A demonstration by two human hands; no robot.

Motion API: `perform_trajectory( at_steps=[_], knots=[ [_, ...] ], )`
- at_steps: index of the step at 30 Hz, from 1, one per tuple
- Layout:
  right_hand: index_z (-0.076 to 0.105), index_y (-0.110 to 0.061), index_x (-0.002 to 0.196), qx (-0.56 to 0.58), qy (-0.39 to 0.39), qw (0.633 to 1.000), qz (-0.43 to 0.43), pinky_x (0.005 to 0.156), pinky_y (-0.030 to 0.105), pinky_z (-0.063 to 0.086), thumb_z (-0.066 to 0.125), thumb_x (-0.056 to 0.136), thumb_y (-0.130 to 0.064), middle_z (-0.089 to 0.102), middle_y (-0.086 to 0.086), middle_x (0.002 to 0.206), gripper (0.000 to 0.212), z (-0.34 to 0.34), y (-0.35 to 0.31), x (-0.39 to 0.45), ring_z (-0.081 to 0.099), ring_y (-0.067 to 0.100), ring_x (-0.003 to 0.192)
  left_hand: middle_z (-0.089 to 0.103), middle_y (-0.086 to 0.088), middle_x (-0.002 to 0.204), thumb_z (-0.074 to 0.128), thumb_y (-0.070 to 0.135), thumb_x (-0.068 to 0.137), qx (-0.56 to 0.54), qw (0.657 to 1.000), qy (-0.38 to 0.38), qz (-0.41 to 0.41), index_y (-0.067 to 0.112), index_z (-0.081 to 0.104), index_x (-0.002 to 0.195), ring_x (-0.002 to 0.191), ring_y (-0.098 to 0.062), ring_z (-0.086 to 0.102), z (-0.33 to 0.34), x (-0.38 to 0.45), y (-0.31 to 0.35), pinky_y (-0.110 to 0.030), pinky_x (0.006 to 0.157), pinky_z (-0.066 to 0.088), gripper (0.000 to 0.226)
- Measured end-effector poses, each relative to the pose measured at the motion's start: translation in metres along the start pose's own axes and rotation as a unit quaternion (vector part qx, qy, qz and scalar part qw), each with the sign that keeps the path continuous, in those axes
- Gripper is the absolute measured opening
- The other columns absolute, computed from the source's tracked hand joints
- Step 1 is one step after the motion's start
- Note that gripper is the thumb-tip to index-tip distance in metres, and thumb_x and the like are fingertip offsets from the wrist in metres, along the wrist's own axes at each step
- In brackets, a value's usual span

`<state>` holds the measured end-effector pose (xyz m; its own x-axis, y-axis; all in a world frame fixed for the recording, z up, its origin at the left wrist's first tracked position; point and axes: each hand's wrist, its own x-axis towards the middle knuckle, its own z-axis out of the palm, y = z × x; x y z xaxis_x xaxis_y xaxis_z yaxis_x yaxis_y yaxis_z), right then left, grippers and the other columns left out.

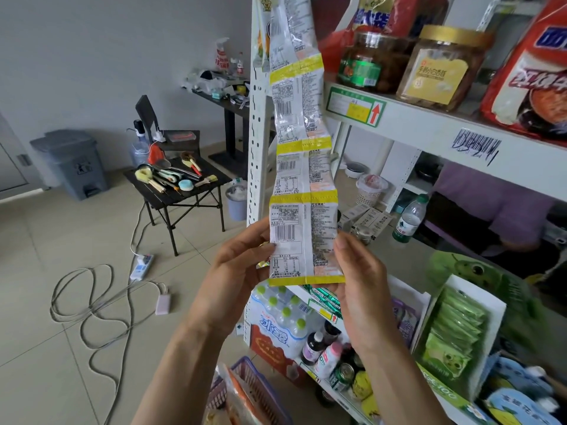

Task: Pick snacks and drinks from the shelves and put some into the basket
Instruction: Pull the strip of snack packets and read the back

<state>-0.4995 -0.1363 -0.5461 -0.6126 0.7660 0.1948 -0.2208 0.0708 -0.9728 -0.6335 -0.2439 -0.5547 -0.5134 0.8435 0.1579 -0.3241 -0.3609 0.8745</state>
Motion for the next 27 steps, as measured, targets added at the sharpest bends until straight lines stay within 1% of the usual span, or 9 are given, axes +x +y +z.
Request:
perform_trajectory(
  at_steps=[3,9,13,16,19,22,23,25,27],
  knots=[
    [0.075,-0.031,0.098,0.017,-0.004,1.000,-0.008,0.085,0.049,0.054,0.051,0.096,-0.027,0.075,-0.001,0.105,0.024,-0.001,0.000,-0.002,0.070,0.011,0.099,0.058,-0.023,0.135,0.048,0.005,0.084,0.004,1.000,-0.006,0.002,0.007,0.058,0.135,0.107,-0.029,0.059,0.000,0.000,0.001,-0.028,0.077,0.057,0.051],
    [0.070,-0.022,0.114,0.005,0.011,1.000,-0.002,0.098,0.064,0.045,0.054,0.097,-0.034,0.071,0.004,0.115,0.026,-0.001,0.007,-0.001,0.066,0.023,0.111,0.060,-0.017,0.133,0.046,0.004,0.086,0.008,1.000,-0.022,0.013,0.008,0.058,0.134,0.106,-0.023,0.063,-0.002,-0.003,0.003,-0.026,0.075,0.055,0.050],
    [0.071,-0.026,0.112,0.010,0.011,1.000,-0.003,0.099,0.061,0.046,0.053,0.100,-0.030,0.072,0.004,0.115,0.023,-0.001,0.009,-0.001,0.066,0.023,0.112,0.060,-0.018,0.134,0.046,0.004,0.087,0.016,1.000,-0.024,0.010,0.009,0.058,0.135,0.108,-0.026,0.062,-0.003,-0.004,0.004,-0.028,0.077,0.056,0.049],
    [0.068,-0.021,0.118,0.012,-0.010,1.000,-0.002,0.098,0.059,0.047,0.051,0.099,-0.036,0.071,0.008,0.117,0.030,0.000,0.010,-0.001,0.065,0.029,0.112,0.064,-0.017,0.128,0.050,0.007,0.087,0.037,0.999,-0.004,0.013,0.011,0.062,0.130,0.106,-0.026,0.063,-0.004,-0.003,0.003,-0.034,0.081,0.057,0.045],
    [0.065,-0.019,0.125,-0.014,-0.024,1.000,-0.002,0.098,0.048,0.051,0.053,0.096,-0.042,0.069,0.006,0.121,0.039,0.001,0.011,0.000,0.066,0.024,0.113,0.064,-0.021,0.121,0.056,0.006,0.088,0.069,0.997,0.031,0.022,0.018,0.061,0.131,0.102,-0.028,0.063,-0.004,-0.004,0.000,-0.047,0.089,0.052,0.044],
    [0.065,-0.024,0.122,-0.029,0.015,0.999,-0.025,0.083,0.016,0.053,0.057,0.095,-0.028,0.070,-0.003,0.118,0.028,0.004,0.015,0.001,0.068,0.006,0.104,0.064,-0.021,0.114,0.054,-0.007,0.094,0.115,0.989,0.073,0.050,0.022,0.053,0.136,0.097,-0.031,0.065,-0.007,-0.002,-0.005,-0.043,0.083,0.057,0.051],
    [0.064,-0.029,0.118,-0.047,0.021,0.998,-0.044,0.081,0.012,0.051,0.057,0.095,-0.024,0.070,-0.008,0.114,0.025,0.005,0.018,0.001,0.067,0.002,0.104,0.063,-0.017,0.113,0.053,-0.008,0.094,0.162,0.981,0.079,0.067,0.023,0.053,0.134,0.099,-0.031,0.064,-0.007,-0.001,-0.008,-0.041,0.082,0.058,0.051],
    [0.061,-0.037,0.114,-0.110,0.019,0.990,-0.087,0.084,0.010,0.048,0.055,0.096,-0.019,0.068,-0.017,0.111,0.026,0.009,0.023,0.001,0.064,-0.004,0.106,0.061,-0.009,0.118,0.058,-0.004,0.093,0.261,0.956,0.087,0.100,0.022,0.061,0.127,0.104,-0.020,0.063,-0.007,0.001,-0.012,-0.027,0.080,0.057,0.042],
    [0.062,-0.035,0.117,-0.164,0.015,0.978,-0.124,0.085,0.011,0.049,0.054,0.098,-0.014,0.067,-0.018,0.112,0.029,0.014,0.031,0.001,0.062,-0.007,0.106,0.057,-0.006,0.121,0.062,0.010,0.093,0.305,0.942,0.101,0.100,0.021,0.067,0.121,0.105,-0.001,0.060,-0.007,0.004,-0.012,-0.013,0.081,0.050,0.029]
  ],
)
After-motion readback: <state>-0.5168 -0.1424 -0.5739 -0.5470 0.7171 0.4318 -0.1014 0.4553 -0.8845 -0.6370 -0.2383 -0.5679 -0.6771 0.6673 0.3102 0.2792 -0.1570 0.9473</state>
